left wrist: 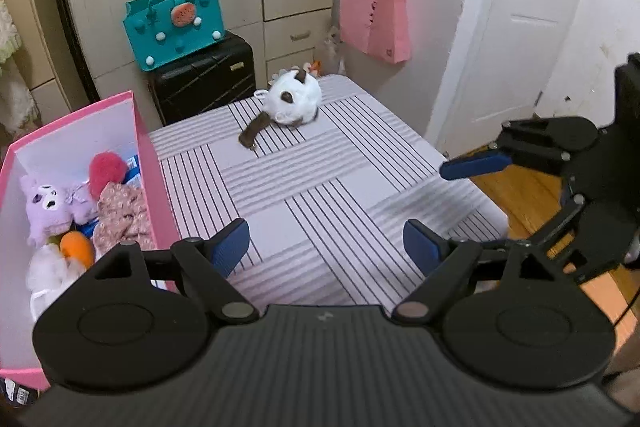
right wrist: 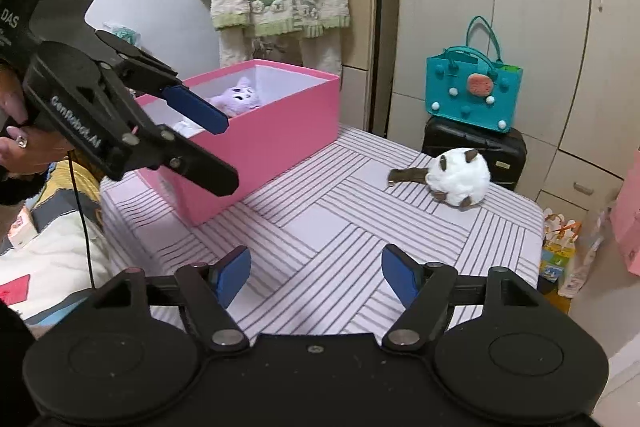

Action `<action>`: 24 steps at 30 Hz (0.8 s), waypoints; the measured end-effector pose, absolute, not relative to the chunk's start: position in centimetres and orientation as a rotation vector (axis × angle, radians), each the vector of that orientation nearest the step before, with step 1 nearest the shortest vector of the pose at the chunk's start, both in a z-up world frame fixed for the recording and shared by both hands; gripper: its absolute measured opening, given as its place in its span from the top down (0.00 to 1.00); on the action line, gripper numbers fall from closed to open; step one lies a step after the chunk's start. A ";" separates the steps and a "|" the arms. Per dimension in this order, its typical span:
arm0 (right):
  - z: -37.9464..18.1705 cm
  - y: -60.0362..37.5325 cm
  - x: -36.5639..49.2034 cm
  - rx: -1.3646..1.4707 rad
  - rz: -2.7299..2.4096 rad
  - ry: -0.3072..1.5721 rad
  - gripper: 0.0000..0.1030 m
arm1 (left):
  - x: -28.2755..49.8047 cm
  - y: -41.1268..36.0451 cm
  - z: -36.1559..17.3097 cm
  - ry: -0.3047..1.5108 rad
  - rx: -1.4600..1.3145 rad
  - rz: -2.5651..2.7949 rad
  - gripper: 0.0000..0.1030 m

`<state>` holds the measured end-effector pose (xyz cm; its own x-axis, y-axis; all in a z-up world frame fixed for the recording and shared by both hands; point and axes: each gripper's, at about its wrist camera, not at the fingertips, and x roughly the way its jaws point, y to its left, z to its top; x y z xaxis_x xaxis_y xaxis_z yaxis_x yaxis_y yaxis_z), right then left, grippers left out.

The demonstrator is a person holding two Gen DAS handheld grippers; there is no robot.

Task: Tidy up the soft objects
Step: 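Withdraw the left tool from the box toward the white plush, then grasp the white plush with brown ears with the left tool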

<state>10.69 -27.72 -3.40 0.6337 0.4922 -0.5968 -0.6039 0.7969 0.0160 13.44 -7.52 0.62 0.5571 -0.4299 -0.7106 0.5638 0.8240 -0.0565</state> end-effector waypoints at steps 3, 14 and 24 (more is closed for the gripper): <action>-4.0 -28.2 12.0 -0.197 0.624 0.620 0.23 | 14.6 -8.3 0.1 0.753 0.162 -0.564 0.18; -5.9 -31.2 17.1 -0.182 0.547 0.525 0.16 | 18.8 -12.0 -0.9 0.684 0.053 -0.590 0.18; -8.3 -33.0 23.2 -0.160 0.532 0.526 0.15 | 22.6 -16.1 -3.6 0.641 0.082 -0.463 0.18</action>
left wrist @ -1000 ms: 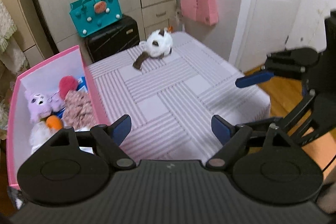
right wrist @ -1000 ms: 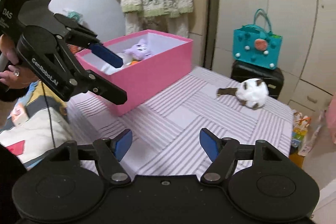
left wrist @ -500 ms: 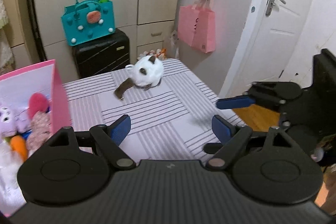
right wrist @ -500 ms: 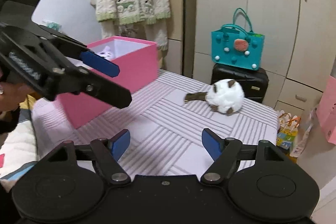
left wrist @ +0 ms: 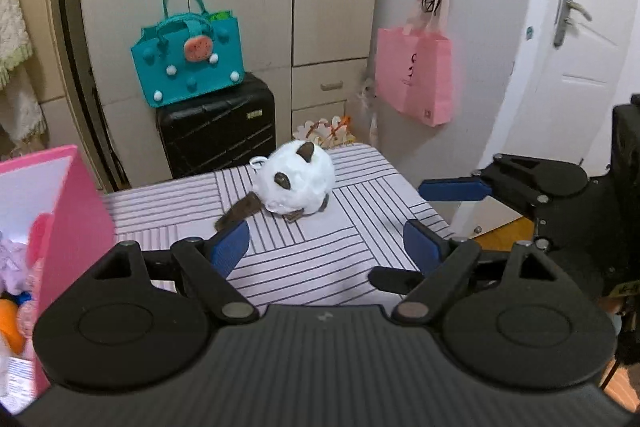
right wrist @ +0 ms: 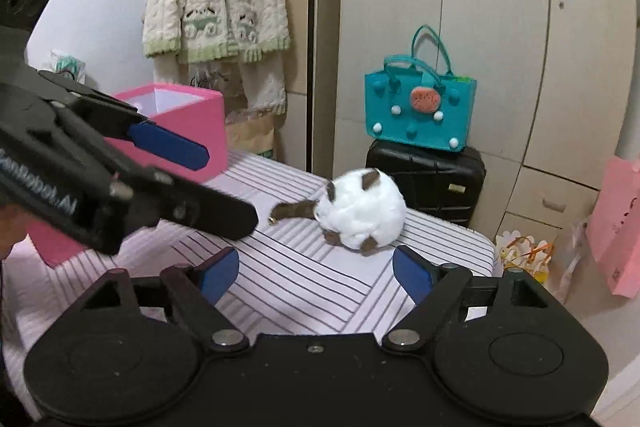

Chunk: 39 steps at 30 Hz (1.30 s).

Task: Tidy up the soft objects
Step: 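Grasp the white plush with brown ears with the left tool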

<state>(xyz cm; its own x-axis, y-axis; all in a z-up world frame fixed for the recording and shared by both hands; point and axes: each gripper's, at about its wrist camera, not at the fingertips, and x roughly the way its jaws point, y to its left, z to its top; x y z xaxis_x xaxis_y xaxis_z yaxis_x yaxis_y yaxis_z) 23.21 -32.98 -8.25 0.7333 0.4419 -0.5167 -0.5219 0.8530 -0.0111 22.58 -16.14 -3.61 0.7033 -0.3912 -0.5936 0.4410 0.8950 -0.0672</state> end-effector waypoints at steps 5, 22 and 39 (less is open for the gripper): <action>-9.5 -33.9 26.2 -0.138 0.518 0.550 0.15 | 25.0 -17.5 -5.2 0.687 0.023 -0.451 0.18; -12.4 -32.1 35.1 -0.143 0.588 0.586 0.15 | 33.3 -19.5 -8.0 0.690 0.007 -0.304 0.22; -13.0 -32.1 35.4 -0.128 0.595 0.588 0.29 | 35.3 -18.6 -10.6 0.710 -0.081 -0.381 0.40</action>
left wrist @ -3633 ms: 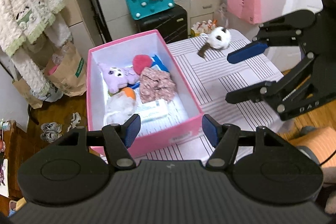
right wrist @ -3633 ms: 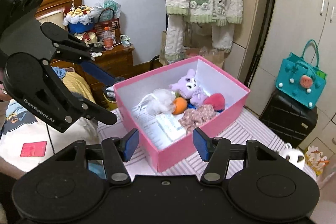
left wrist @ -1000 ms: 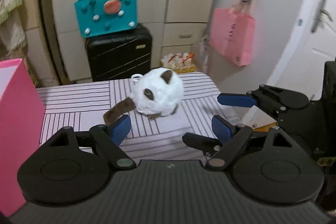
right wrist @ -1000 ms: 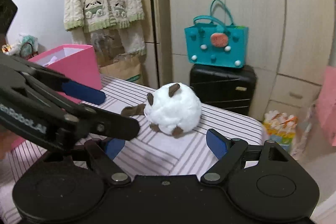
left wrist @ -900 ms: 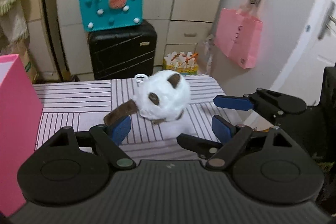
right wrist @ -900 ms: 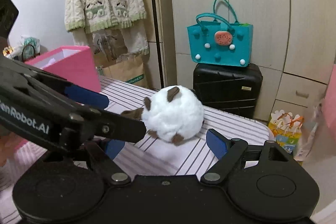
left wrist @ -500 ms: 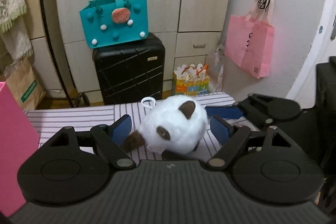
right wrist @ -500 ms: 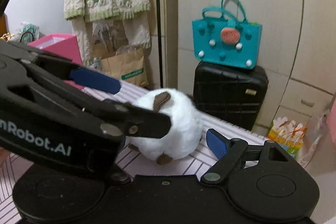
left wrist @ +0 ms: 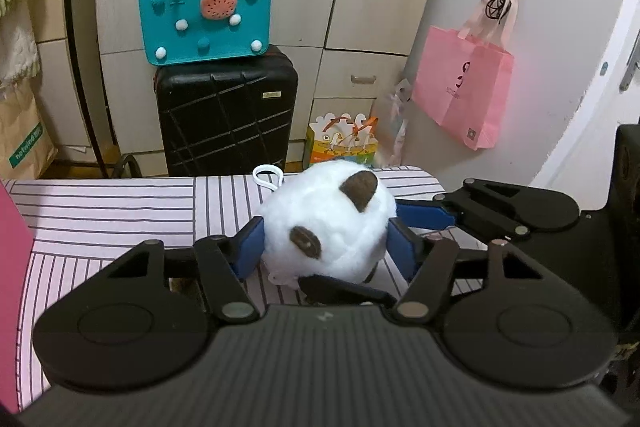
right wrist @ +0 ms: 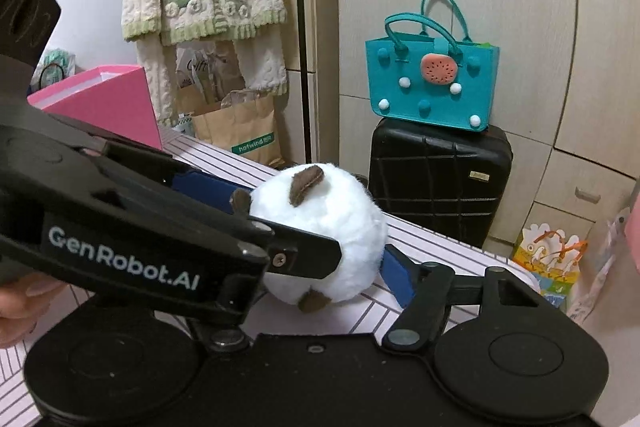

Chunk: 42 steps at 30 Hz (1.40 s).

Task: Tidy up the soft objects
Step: 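Grasp the white plush with brown ears with the left tool, then carry the white plush into the pink box and open the left tool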

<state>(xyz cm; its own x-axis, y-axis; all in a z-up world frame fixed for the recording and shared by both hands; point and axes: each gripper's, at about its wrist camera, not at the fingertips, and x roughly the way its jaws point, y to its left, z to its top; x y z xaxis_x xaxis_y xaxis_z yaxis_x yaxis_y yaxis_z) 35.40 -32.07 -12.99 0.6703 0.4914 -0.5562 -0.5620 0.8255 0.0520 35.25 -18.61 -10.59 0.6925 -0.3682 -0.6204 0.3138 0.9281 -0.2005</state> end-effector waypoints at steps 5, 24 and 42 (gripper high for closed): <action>-13.1 -32.0 34.5 -0.105 0.541 0.581 0.32 | 34.8 -19.6 -10.3 0.731 -0.029 -0.367 0.40; -10.7 -31.8 27.2 -0.017 0.490 0.654 0.32 | 29.8 -17.9 -8.1 0.808 -0.082 -0.479 0.41; -8.5 -29.0 16.7 -0.063 0.492 0.623 0.31 | 20.0 -13.0 -6.3 0.798 -0.087 -0.600 0.43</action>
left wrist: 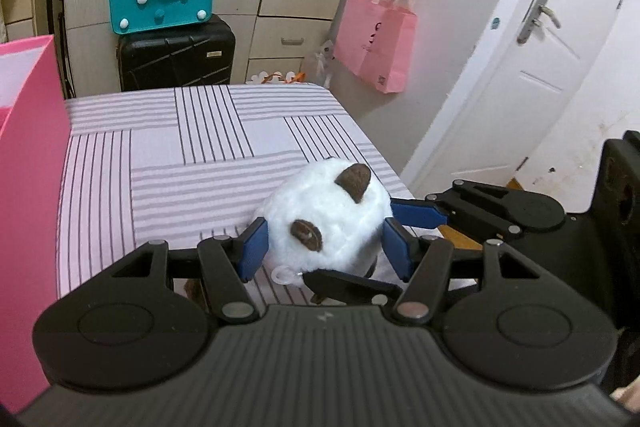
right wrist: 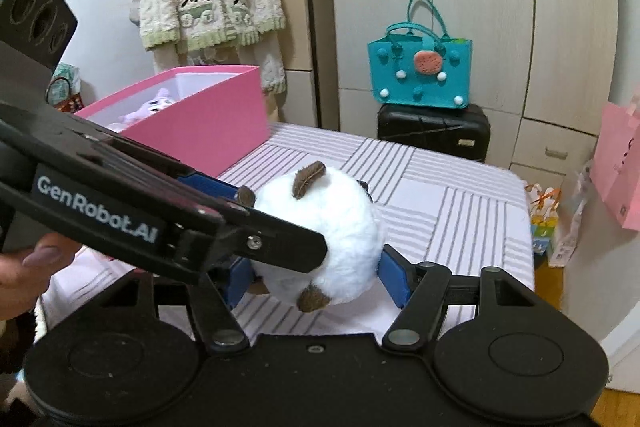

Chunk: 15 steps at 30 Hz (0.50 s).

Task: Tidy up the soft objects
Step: 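Carry the white plush into the pink box and open the left tool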

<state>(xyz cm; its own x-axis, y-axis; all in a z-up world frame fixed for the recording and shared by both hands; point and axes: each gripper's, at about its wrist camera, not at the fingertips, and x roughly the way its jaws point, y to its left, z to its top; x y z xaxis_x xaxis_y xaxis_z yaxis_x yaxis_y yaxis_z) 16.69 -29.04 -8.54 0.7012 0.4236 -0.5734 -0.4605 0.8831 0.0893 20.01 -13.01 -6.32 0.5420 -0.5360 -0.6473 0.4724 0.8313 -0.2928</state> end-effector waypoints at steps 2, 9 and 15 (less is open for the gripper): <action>-8.4 -28.7 15.9 -0.057 0.502 0.635 0.31 | 19.0 -12.1 -6.2 0.800 -0.094 -0.607 0.43; -8.9 -26.8 13.9 -0.017 0.531 0.693 0.30 | 16.8 -10.0 -6.0 0.858 -0.081 -0.643 0.43; -8.4 -26.0 12.7 0.024 0.579 0.739 0.30 | 15.2 -8.8 -5.5 0.895 -0.018 -0.665 0.43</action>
